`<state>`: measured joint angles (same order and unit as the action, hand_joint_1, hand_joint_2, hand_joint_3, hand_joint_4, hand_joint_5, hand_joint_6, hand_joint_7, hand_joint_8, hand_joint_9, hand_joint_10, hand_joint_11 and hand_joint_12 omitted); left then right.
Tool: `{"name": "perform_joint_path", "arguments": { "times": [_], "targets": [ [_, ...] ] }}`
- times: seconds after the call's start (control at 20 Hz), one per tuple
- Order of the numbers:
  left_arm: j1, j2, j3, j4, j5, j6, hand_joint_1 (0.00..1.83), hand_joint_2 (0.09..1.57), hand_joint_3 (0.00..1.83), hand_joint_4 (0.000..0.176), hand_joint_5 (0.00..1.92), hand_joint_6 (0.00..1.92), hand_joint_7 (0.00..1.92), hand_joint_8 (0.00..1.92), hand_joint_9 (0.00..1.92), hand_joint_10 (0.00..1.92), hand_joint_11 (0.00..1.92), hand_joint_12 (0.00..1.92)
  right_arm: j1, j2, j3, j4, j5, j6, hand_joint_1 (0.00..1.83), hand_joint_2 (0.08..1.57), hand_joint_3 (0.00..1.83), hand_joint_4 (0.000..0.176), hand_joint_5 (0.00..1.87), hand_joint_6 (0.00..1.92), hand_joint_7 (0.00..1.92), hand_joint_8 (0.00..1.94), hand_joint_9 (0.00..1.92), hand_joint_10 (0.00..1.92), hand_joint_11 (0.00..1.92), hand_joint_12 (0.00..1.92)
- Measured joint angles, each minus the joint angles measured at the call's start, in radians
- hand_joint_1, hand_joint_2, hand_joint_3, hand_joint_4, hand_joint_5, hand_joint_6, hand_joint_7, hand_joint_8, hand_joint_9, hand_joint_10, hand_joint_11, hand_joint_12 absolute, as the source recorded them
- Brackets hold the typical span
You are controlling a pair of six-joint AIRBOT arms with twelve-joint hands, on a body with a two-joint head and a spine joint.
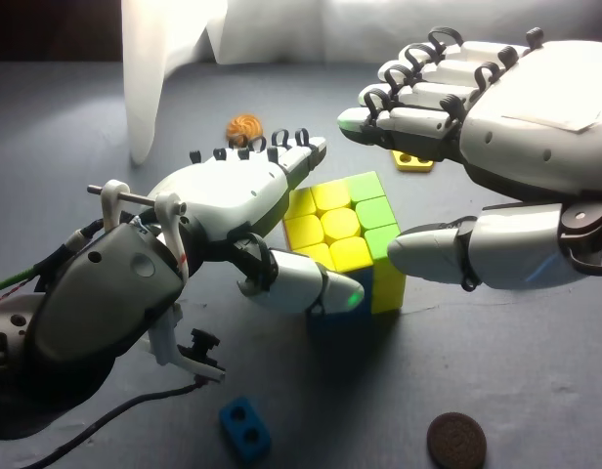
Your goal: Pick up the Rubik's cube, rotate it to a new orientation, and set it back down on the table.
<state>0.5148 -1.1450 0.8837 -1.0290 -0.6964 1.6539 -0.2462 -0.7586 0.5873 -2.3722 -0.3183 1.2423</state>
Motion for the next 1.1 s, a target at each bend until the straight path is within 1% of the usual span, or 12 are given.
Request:
{"name": "perform_joint_path", "arguments": {
  "times": [0.2,0.3,0.45,0.5,0.7,0.75,0.8,0.85,0.95,1.0,1.05,1.1],
  "targets": [
    [-0.001,0.0,-0.008,0.0,-0.008,-0.002,0.54,0.86,0.0,0.037,0.0,0.0,0.0,0.0,0.0,0.0,0.0,0.19,0.0,0.0,-0.002,0.0,-0.001,0.0,0.0,1.26,0.0,0.0,0.11,0.02,0.12,0.02,0.06,0.02,0.0,0.0],
    [-0.012,0.0,-0.012,0.005,-0.004,0.005,0.52,0.87,0.0,0.031,0.0,0.0,0.0,0.0,0.0,0.0,0.0,0.02,0.0,0.0,-0.004,0.0,0.0,0.0,0.0,1.27,0.01,0.0,0.09,0.01,0.09,0.01,0.03,0.01,0.0,0.0],
    [-0.051,0.01,-0.013,0.028,0.032,0.051,0.5,0.89,0.01,0.017,0.0,0.0,0.0,0.0,0.02,0.01,0.07,0.03,0.0,0.0,-0.004,0.0,0.0,0.0,0.0,1.26,0.0,0.0,0.08,0.01,0.09,0.01,0.02,0.0,0.0,0.0],
    [-0.068,0.016,-0.01,0.052,0.058,0.057,0.47,0.9,0.0,0.015,0.0,0.0,0.0,0.0,0.05,0.0,0.01,0.32,0.0,0.0,-0.004,0.0,0.0,0.0,0.0,1.26,0.0,0.0,0.09,0.01,0.1,0.01,0.04,0.01,0.0,0.0],
    [-0.145,0.046,-0.006,0.099,0.183,0.103,0.49,0.9,0.0,0.01,0.0,0.0,0.0,0.0,0.07,0.01,0.0,0.32,0.0,0.0,-0.004,0.0,0.0,-0.006,0.04,1.25,0.0,0.0,0.06,0.0,0.07,0.0,0.02,0.0,0.0,0.0],
    [-0.165,0.054,-0.006,0.118,0.22,0.107,0.5,0.89,0.0,0.008,0.0,0.0,0.03,0.01,0.09,0.02,0.0,0.4,0.0,0.0,-0.004,0.0,0.0,-0.008,0.05,1.24,0.0,0.0,0.05,0.0,0.07,0.0,0.01,0.0,0.0,0.0],
    [-0.191,0.064,-0.006,0.129,0.266,0.119,0.47,0.91,0.0,0.005,0.04,0.0,0.18,0.01,0.25,0.03,0.0,0.73,0.0,0.0,-0.004,0.0,0.001,-0.008,0.04,1.23,0.0,0.0,0.14,0.01,0.19,0.03,0.13,0.01,0.0,0.16],
    [-0.203,0.07,-0.006,0.14,0.289,0.124,0.47,0.91,0.0,0.005,0.04,0.0,0.18,0.01,0.25,0.03,0.0,0.73,0.0,0.0,-0.004,0.0,0.001,-0.008,0.04,1.23,0.0,0.0,0.14,0.01,0.19,0.03,0.13,0.01,0.0,0.16],
    [-0.238,0.084,-0.006,0.169,0.359,0.127,0.49,0.94,0.0,0.0,0.32,0.04,0.47,0.05,0.48,0.08,0.0,1.16,0.0,0.001,-0.004,0.0,0.0,-0.008,0.09,1.22,0.0,0.0,0.36,0.08,0.47,0.06,0.4,0.15,0.0,1.05],
    [-0.249,0.09,-0.012,0.183,0.388,0.129,0.45,1.0,0.0,0.0,0.46,0.05,0.6,0.09,0.59,0.15,0.08,1.26,0.0,0.001,-0.004,0.0,0.003,-0.007,0.09,1.23,0.0,0.0,0.44,0.15,0.58,0.12,0.36,0.6,0.0,1.36],
    [-0.258,0.092,-0.019,0.187,0.423,0.128,0.34,1.1,0.0,0.0,0.59,0.05,0.63,0.35,0.54,0.63,0.19,1.36,0.0,0.001,-0.004,0.0,0.01,0.002,0.07,1.24,0.0,0.0,0.47,0.23,0.67,0.21,0.34,1.01,0.0,1.59],
    [-0.264,0.102,-0.034,0.19,0.454,0.127,0.27,1.19,0.01,0.0,0.75,0.14,0.56,0.98,0.51,1.16,0.31,1.49,0.0,0.0,-0.003,-0.001,0.018,0.02,0.1,1.25,0.0,0.0,0.4,0.78,0.5,0.95,0.33,1.45,0.08,1.84]
  ]
}}
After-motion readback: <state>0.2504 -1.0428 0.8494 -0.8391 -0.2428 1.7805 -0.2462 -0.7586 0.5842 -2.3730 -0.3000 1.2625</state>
